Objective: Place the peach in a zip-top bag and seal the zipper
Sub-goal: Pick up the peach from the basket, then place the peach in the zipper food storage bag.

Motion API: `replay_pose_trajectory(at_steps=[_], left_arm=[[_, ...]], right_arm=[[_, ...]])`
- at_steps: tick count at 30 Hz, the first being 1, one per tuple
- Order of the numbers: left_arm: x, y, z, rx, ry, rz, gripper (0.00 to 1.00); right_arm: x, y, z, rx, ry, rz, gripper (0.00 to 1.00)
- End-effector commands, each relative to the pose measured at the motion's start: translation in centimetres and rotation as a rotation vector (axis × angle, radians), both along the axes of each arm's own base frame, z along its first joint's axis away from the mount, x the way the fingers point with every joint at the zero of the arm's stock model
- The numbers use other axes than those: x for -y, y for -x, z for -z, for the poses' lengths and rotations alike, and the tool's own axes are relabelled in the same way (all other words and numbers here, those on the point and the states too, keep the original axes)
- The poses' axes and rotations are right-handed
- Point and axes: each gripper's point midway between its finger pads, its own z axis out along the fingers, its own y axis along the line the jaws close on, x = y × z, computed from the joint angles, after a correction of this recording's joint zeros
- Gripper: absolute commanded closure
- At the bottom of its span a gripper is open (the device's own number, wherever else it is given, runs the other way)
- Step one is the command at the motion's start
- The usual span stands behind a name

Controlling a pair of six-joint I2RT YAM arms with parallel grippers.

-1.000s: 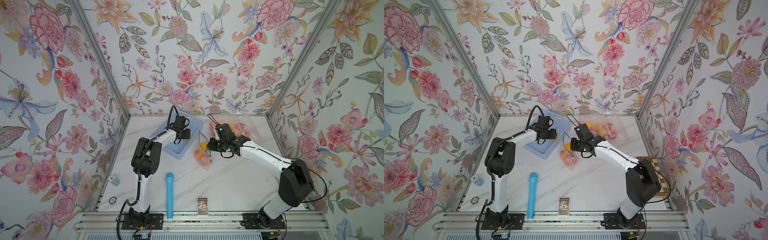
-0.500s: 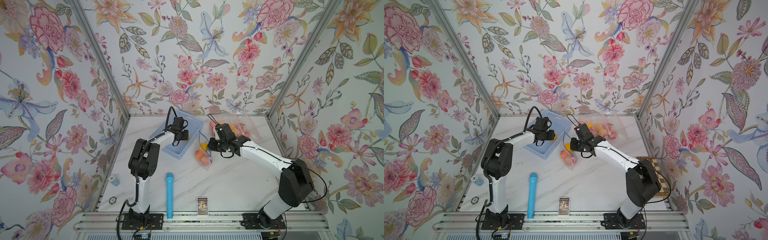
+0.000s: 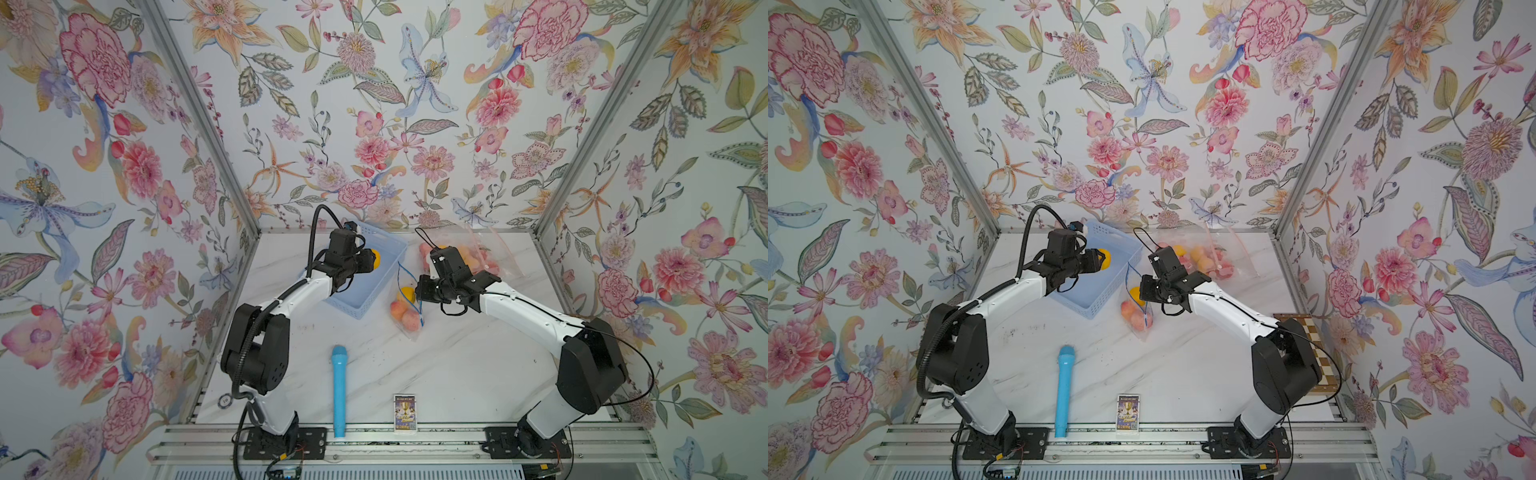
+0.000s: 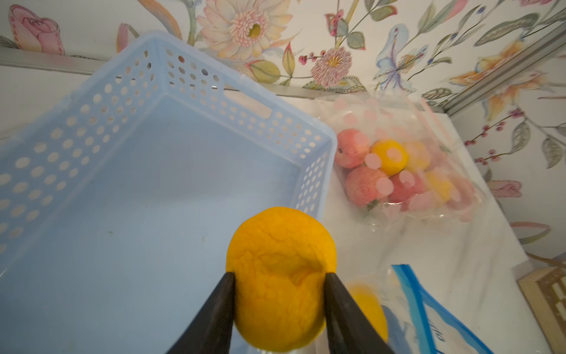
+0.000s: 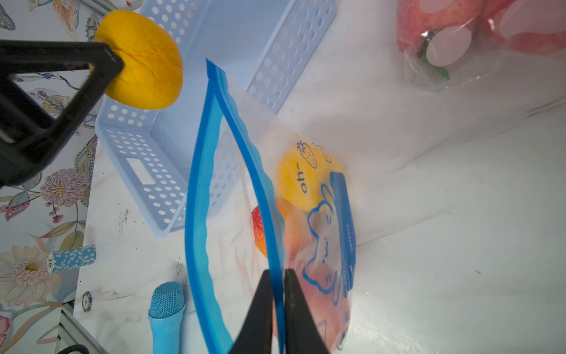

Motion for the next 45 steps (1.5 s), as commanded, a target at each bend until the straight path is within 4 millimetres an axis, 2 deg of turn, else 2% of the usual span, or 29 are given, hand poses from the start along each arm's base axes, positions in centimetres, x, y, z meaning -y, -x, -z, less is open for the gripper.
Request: replay_pose_trajectory(at_steps=[1,6,12,14,19,20,23,31,35,42,43,45], left_arm=[[1.7,1.9,-4.5,0.084,0.130,0.064,0.55],[4.3,5.3,-7.3,0.126,0.189,0.157,0.55],[7.9,8.0,-7.4,0.110,0.230,0.264,0.55],[8.9,8.4,-6.9,0.095,0.224,0.290,0.55],[9.6,8.7,-4.9,0.043,0.209,0.305,0.55],[10.0,8.6,-3.2,0.009,0.197,0.310,0.55],[10.5,9.0,-1.7,-0.027,0.186,0.323,0.55],[9.5,9.6,1.6,-0.094,0.126,0.297,0.55],[9.6,9.6,2.2,-0.106,0.134,0.288,0.55],[8.0,9.0,0.7,-0.037,0.103,0.208,0.53],[7.4,9.1,-0.9,0.004,0.114,0.186,0.51],[6.7,9.1,-1.7,0.034,0.115,0.149,0.45]], right_arm=[[-0.6,0.3,-0.1,0.006,-0.013,-0.025,0.90],[-0.8,0.1,-0.2,0.007,-0.021,-0.029,0.91],[-1.0,0.2,-0.2,0.007,-0.031,-0.033,0.92],[-1.0,0.2,-0.2,0.005,-0.035,-0.035,0.92],[-1.1,0.2,-0.3,0.009,-0.039,-0.036,0.92],[-1.1,0.2,-0.2,0.007,-0.039,-0.036,0.92],[-1.2,0.2,-0.2,0.007,-0.042,-0.036,0.92],[-1.2,0.0,0.0,0.003,-0.042,-0.035,0.93],[-1.4,0.0,0.1,-0.002,-0.048,-0.036,0.94],[-1.1,-0.1,-0.5,0.017,-0.047,-0.028,0.93],[-1.0,-0.1,-0.4,0.018,-0.045,-0.028,0.93],[-1.0,0.0,-0.6,0.022,-0.047,-0.028,0.92]])
